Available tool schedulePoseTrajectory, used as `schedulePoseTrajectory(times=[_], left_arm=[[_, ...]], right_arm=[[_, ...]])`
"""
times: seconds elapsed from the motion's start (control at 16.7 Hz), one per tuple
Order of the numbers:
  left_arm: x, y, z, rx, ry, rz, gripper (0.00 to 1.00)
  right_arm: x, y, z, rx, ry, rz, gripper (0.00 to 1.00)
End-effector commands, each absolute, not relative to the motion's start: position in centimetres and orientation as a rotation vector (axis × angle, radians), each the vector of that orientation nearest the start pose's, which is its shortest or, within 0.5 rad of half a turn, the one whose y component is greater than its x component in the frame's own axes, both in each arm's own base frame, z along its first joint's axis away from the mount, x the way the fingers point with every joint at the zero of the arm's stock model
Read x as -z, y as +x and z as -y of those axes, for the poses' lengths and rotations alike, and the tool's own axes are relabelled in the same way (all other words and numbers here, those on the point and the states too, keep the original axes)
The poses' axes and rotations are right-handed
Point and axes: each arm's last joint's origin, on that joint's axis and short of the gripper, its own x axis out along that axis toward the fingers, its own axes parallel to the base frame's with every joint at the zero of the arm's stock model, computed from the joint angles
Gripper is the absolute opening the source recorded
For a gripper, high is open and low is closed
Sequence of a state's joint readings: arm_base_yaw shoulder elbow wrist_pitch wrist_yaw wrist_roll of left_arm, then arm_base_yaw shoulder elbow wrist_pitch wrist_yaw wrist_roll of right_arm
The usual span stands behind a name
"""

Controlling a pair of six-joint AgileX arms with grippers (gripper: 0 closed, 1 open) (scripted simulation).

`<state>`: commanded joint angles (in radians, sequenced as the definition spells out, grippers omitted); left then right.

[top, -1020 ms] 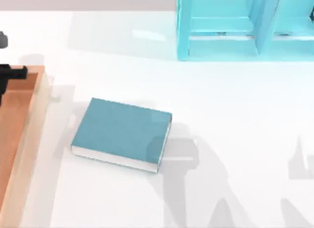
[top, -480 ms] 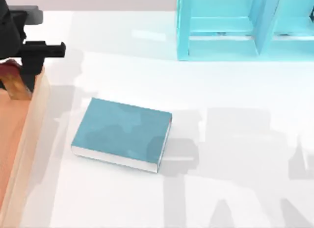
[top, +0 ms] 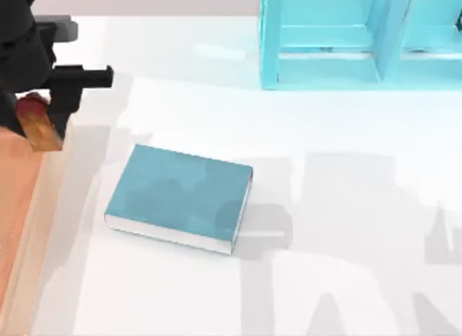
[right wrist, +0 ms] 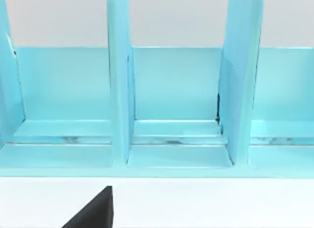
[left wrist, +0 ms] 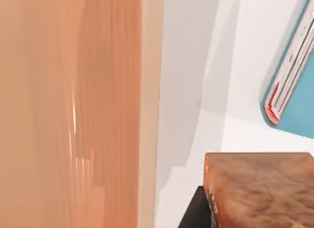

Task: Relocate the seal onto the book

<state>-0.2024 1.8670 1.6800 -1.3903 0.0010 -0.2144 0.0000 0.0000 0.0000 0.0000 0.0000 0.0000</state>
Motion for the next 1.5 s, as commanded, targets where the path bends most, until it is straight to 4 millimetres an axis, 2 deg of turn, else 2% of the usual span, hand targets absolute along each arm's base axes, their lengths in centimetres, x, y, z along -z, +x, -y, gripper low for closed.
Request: schedulePoseTrajectory(times=[0.12, 0.24, 0.42, 0.6, 0.72, 1.32, 1.5], left_arm=[[-25.4, 35.5, 8.8, -0.023, -0.02, -1.581, 0.0], [-23.7, 35.8, 11.9, -0.014, -0.01, -1.586, 0.0], [-21.0, 35.6, 16.8, 0.002, 0.005, -1.585, 0.0], [-19.5, 35.1, 20.1, 0.016, 0.011, -1.571, 0.0], [-19.3, 34.9, 20.6, 0.019, 0.012, -1.567, 0.0], [-19.8, 34.9, 20.6, 0.019, 0.012, -1.567, 0.0], [-19.8, 34.9, 20.6, 0.019, 0.012, -1.567, 0.23]], right_arm=[[-16.0, 10.6, 0.1, 0.0, 0.0, 0.0, 1.0], [-16.0, 10.6, 0.1, 0.0, 0.0, 0.0, 1.0], [-16.0, 10.6, 0.1, 0.0, 0.0, 0.0, 1.0], [-16.0, 10.6, 0.1, 0.0, 0.0, 0.0, 1.0], [-16.0, 10.6, 0.1, 0.0, 0.0, 0.0, 1.0], [-16.0, 10.6, 0.1, 0.0, 0.0, 0.0, 1.0], [-16.0, 10.6, 0.1, 0.0, 0.0, 0.0, 1.0]])
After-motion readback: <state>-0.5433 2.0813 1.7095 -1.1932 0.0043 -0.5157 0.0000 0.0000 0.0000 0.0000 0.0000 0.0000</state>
